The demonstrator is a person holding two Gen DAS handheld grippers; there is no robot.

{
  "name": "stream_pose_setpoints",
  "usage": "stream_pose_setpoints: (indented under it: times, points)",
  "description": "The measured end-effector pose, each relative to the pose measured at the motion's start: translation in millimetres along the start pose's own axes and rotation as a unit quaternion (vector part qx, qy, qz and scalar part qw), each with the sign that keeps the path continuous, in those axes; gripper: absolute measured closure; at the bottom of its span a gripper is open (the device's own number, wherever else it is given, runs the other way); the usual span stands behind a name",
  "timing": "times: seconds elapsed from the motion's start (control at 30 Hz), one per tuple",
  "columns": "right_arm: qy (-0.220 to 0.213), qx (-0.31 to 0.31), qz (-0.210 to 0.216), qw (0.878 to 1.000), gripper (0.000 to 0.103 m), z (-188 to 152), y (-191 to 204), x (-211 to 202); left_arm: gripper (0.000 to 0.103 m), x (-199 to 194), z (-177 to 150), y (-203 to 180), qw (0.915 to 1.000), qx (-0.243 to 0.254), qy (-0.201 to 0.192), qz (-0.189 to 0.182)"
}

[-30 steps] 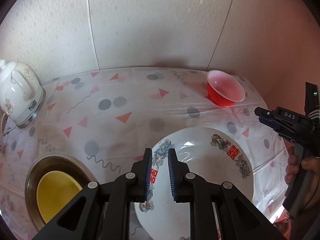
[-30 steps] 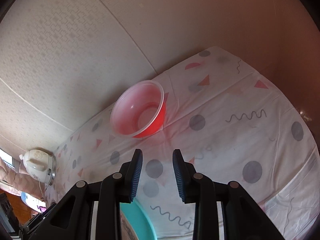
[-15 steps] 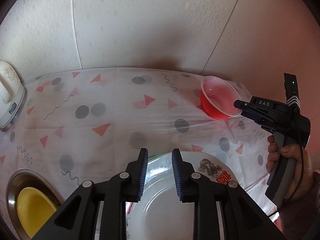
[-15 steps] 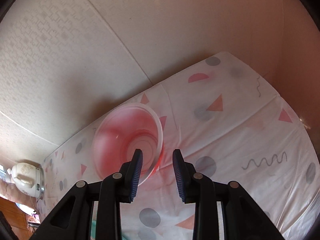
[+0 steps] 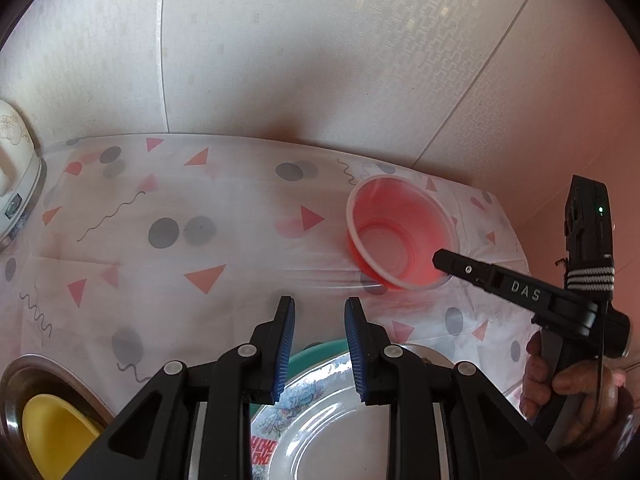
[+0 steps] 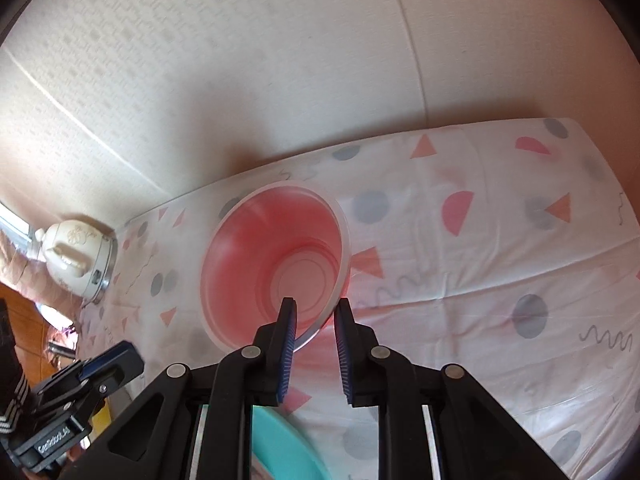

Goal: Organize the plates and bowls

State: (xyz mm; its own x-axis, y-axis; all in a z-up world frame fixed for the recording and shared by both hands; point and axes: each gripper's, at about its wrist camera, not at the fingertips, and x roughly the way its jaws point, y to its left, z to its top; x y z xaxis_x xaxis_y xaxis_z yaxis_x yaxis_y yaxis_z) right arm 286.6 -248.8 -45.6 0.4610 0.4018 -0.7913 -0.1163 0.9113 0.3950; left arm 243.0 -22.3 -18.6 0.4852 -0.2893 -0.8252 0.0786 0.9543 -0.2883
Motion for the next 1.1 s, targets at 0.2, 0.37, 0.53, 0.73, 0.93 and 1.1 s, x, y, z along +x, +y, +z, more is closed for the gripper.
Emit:
stream_pose_setpoints:
  times: [0.2,0.37,0.53,0.73,0.93,1.1]
  points:
    - [0.017,-0.002,0.012,1.0,0.077,-7.1,10.3,6.0,0.07,12.3,8.1,6.8,0.9997,-0.023,0.005,-0.007]
    - [-0.015,0.03,0.015,0.999,0.073,-6.5,2.8,-10.0,0.07,19.6,14.6,8.1,0.9997,-0.025,0.002,-0.005]
    - [-0.035,0.048,0.009,0.998,0.073,-7.5,-1.0,-18.0,0.071,29.2,22.1,7.3,0.9993,-0.034,0.007,-0.016]
    - [-0.033,0.046,0.001,0.998,0.09,-9.7,4.3,-12.5,0.071,40.8,23.9,-2.6,0.9989,-0.025,0.02,-0.036]
    - [-0.03,0.031,-0.012,0.999,0.091,-11.6,13.0,-8.8,0.085,47.4,18.1,-9.5,0.999,-0.005,0.026,-0.035]
    - [-0.03,0.035,-0.003,0.999,0.091,-11.9,13.5,-11.9,0.086,35.9,17.4,-5.4,0.9986,-0.013,0.016,-0.048]
